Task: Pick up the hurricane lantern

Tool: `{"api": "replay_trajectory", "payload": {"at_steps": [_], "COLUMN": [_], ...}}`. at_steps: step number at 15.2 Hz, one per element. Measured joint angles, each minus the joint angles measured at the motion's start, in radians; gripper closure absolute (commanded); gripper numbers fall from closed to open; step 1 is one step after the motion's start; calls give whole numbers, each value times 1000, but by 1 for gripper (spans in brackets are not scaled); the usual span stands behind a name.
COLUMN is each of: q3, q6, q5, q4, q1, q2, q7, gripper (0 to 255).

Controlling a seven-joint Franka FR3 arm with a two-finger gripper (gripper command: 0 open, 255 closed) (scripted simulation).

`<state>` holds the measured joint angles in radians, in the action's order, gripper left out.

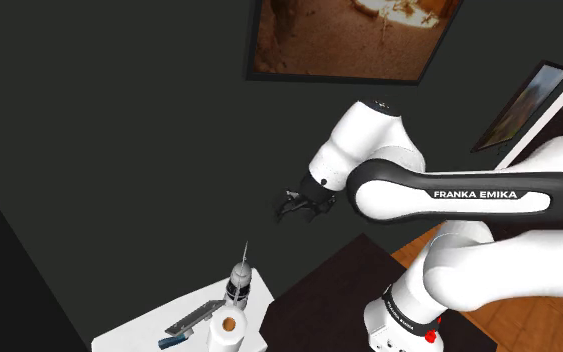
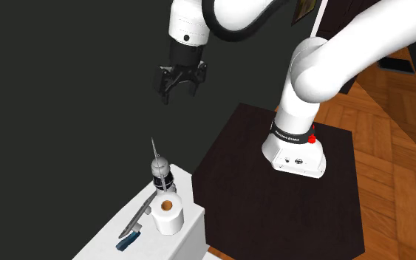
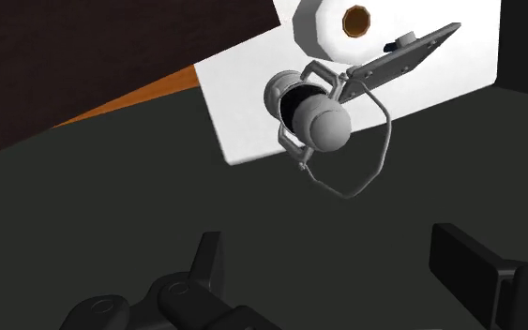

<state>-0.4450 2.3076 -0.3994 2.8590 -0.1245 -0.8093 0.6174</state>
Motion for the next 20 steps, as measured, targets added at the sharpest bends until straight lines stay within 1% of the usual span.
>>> {"api": "replay_trajectory", "payload": {"at_steps": [2, 5, 6, 8, 10, 11, 13, 15, 16, 19, 20], "q3": [-55, -162, -198, -281, -406, -477, -558, -620, -659, -795, -828], "q6": [89, 246, 286, 379, 487, 533, 591, 636, 659, 712, 723], "q5": [-32, -65, -68, -54, -3, 35, 87, 131, 157, 245, 265], "q4": [17, 11, 6, -19, -51, -64, -70, -64, -60, -56, -56], "q1": [-6, 9, 19, 67, 159, 218, 295, 361, 402, 553, 591], "q2": [52, 183, 216, 309, 422, 469, 521, 556, 573, 614, 623], "q7": [48, 133, 166, 235, 336, 395, 456, 495, 519, 588, 602], "gripper": [0, 0, 0, 0, 0, 0, 0, 0, 0, 0, 255]}}
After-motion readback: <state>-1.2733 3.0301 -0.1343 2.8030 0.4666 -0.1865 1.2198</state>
